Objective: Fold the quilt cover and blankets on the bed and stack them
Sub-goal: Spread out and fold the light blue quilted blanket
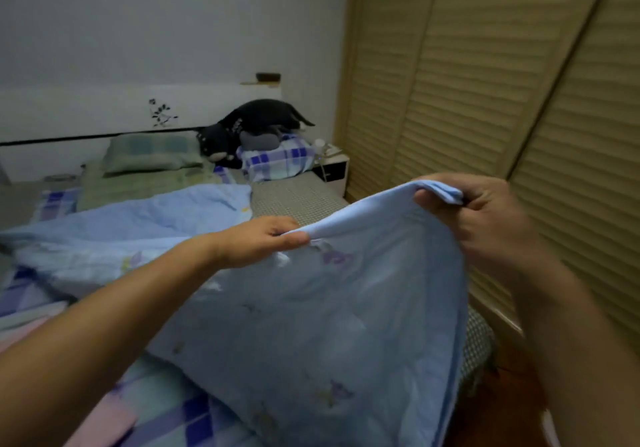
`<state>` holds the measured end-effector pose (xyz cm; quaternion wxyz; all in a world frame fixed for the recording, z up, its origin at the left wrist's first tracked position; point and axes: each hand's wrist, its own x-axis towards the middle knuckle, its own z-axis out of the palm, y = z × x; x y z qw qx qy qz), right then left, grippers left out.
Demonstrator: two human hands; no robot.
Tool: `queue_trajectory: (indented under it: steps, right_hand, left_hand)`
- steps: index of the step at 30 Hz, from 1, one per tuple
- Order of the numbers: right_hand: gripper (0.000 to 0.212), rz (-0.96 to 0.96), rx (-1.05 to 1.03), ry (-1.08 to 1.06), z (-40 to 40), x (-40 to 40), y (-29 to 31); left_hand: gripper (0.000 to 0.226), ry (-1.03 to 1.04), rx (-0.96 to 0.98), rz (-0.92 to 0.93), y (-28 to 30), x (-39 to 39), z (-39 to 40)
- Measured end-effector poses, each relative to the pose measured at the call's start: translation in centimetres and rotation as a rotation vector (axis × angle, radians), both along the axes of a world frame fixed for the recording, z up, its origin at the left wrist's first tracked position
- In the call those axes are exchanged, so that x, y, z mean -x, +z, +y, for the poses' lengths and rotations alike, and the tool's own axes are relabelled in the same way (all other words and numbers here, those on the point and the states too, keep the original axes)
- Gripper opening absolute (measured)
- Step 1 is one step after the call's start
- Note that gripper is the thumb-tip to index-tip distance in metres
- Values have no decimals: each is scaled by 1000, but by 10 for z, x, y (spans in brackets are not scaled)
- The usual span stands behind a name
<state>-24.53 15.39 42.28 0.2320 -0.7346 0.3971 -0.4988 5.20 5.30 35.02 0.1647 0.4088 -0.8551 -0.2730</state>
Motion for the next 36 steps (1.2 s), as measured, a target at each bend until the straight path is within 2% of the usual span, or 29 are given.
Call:
queue_trajectory:
  steps: [2, 3, 4, 6, 7, 9, 11, 14, 16, 17, 18, 21, 25, 28, 32, 34, 36]
  right_hand:
    - [14, -28, 64, -116, -2, -2, 13]
    - [17, -41, 98, -170, -1, -4, 20]
    - [21, -51, 125, -213, -1, -8, 25]
    - [23, -78, 161, -281, -1, -19, 35]
    - [22, -95, 170, -315, -1, -27, 39]
    - [18, -109, 167, -363, -2, -44, 45]
    - [12, -82, 110, -369, -3, -60, 47]
    - [19, -24, -20, -283, 1, -74, 38]
    - [21, -37, -75, -186, 5, -84, 28]
    - [21, -58, -91, -144, 7, -90, 23]
    - [20, -76, -100, -110, 7, -96, 19]
    - [19, -76, -102, -100, -2, -111, 11]
    - [15, -166, -39, -274, -27, -129, 8]
    - [19, -305, 22, -449, -54, -136, 9]
    - [27, -357, 111, -659, -111, -121, 34]
    - [36, -290, 147, -801, -142, -107, 57]
    - [44, -205, 176, -972, -168, -98, 80]
  left_hand:
    - [99, 8, -59, -99, -6, -17, -24]
    - [96, -11, -74, -107, -9, -22, -33]
    - [80, -43, -93, -51, -13, -25, -41]
    - [40, -92, -188, 173, -6, -21, -47]
    - [32, -136, -222, 243, 1, -17, -47]
    - [32, -267, -200, 275, 8, -8, -45]
    - [39, -345, -107, 325, 5, -2, -44]
    - [49, -336, 197, 297, -5, -6, -41]
    - [43, -358, 401, 249, -9, -17, -38]
    - [39, -383, 425, 211, -9, -23, -35]
    - [35, -417, 381, 180, -11, -29, -34]
    - [23, -460, 50, 124, -23, -49, -35]
    - [55, -233, -99, 96, -48, -84, -52]
    - [60, -104, -182, 98, -64, -118, -61]
    - [87, -99, -193, 142, -59, -155, -61]
    - [81, -141, -193, 188, -28, -165, -49]
    - [57, -242, -141, 182, 10, -172, -25]
